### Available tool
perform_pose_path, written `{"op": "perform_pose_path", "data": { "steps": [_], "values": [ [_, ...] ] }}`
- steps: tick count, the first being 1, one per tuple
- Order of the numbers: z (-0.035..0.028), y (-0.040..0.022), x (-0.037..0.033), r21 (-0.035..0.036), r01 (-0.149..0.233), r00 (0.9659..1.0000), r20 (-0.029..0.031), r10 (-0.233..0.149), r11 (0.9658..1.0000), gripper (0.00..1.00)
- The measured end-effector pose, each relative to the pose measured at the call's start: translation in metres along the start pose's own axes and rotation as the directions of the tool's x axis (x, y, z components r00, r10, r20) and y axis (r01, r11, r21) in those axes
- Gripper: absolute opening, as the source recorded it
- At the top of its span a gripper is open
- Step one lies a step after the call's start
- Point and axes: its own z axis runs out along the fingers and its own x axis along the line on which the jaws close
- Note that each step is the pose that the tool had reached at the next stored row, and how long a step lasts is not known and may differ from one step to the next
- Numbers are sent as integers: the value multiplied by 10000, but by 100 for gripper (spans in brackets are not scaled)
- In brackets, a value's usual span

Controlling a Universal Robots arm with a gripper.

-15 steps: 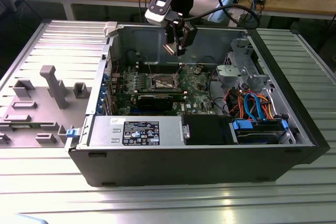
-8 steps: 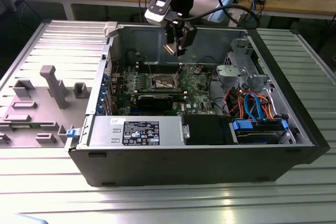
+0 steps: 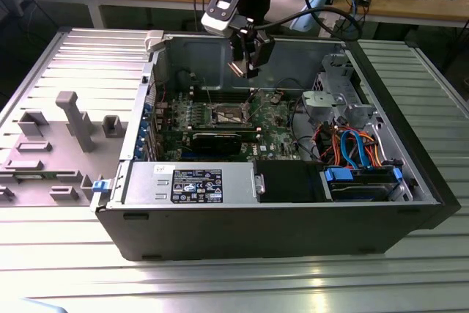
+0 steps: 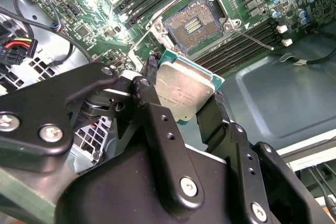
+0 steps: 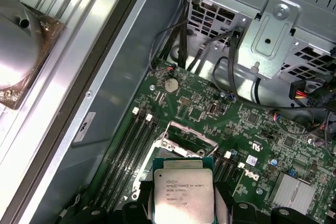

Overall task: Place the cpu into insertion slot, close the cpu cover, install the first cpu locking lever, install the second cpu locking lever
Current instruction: 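Place the cpu into insertion slot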

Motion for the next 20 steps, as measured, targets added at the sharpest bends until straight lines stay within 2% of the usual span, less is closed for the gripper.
{"op": "perform_pose_path", "data": {
  "steps": [20],
  "values": [
    [3,0,0,-4,-283,9996,24,283,9996,55]
  ]
}}
